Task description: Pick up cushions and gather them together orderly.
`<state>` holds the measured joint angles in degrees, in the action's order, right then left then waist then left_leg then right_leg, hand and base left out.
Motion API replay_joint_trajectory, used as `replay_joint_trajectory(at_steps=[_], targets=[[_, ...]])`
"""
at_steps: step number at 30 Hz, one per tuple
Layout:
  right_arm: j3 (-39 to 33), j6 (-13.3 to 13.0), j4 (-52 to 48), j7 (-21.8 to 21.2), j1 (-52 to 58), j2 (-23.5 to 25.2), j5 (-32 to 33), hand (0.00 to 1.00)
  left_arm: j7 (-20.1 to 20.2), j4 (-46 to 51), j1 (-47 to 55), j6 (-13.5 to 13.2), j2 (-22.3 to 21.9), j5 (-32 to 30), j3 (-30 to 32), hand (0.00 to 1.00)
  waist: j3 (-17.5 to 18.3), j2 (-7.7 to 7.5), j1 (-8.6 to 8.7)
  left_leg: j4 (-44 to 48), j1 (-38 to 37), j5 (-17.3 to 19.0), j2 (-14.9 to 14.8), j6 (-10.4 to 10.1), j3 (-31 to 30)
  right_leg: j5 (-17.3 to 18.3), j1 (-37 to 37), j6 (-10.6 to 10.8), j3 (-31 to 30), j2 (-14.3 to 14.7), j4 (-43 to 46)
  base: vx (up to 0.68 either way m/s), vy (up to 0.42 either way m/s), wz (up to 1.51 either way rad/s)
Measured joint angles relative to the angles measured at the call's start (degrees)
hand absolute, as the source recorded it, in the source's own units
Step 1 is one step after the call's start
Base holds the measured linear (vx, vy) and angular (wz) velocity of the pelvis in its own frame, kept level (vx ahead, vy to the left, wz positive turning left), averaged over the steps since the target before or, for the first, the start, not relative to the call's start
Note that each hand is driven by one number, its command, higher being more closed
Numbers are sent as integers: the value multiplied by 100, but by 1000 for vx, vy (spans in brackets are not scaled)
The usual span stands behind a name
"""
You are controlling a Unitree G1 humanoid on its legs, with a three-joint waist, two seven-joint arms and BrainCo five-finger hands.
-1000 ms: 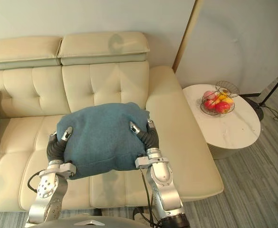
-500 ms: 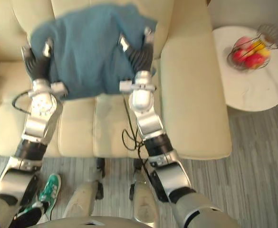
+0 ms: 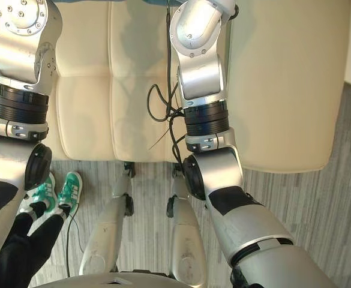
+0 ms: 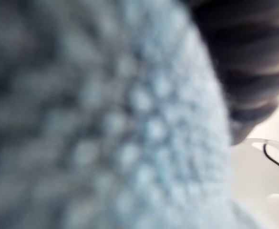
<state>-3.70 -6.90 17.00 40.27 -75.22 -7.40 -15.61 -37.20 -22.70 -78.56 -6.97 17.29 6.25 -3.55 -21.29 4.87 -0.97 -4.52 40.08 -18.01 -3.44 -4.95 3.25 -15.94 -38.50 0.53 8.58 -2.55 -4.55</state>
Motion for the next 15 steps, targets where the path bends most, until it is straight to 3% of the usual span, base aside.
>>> replay_joint_trajectory(at_steps=[3, 9, 10, 11, 13, 15], targets=[[-115, 156, 518, -75, 3, -8, 239, 0, 7, -300, 194, 17, -224, 199, 228, 0, -38, -2, -30, 0, 208, -150, -17, -162, 14, -19, -193, -31, 13, 10, 1, 35, 135, 5], [-97, 156, 981, -750, 38, -201, 1009, 0, 282, -619, 492, 13, -277, 265, 462, 0, -80, -5, -62, -2, 764, -170, -208, -147, -10, 2, -839, -149, 132, 176, 247, 15, 190, -6], [-87, 162, 1042, -798, 59, -237, 1071, 0, 314, -625, 557, 13, -275, 265, 467, 0, -86, -4, -62, -5, 813, -115, -221, -166, -6, 23, -904, -151, 134, 183, 298, -47, 239, 3], [-80, 205, 1059, -957, 151, -310, 1146, 0, 436, -660, 751, 13, -274, 268, 476, 0, -88, -6, -51, -13, 930, 190, -249, -189, 96, 91, -1098, -129, 129, 161, 442, -66, 287, 15], [-31, 239, 1059, -1106, 335, -427, 1313, 0, 573, -757, 1066, 35, -327, 330, 488, 0, -141, -34, -32, -4, 1045, 493, -238, -485, 389, 82, -1246, -134, 98, 51, 456, -60, 254, 18], [93, 310, 1059, -1160, 481, -431, 1456, 0, 643, -756, 1364, 39, -408, 456, 646, 0, -203, -34, -35, -4, 1065, 440, -260, -419, 492, 75, -1296, -125, 52, 62, 473, -25, 134, -11]])
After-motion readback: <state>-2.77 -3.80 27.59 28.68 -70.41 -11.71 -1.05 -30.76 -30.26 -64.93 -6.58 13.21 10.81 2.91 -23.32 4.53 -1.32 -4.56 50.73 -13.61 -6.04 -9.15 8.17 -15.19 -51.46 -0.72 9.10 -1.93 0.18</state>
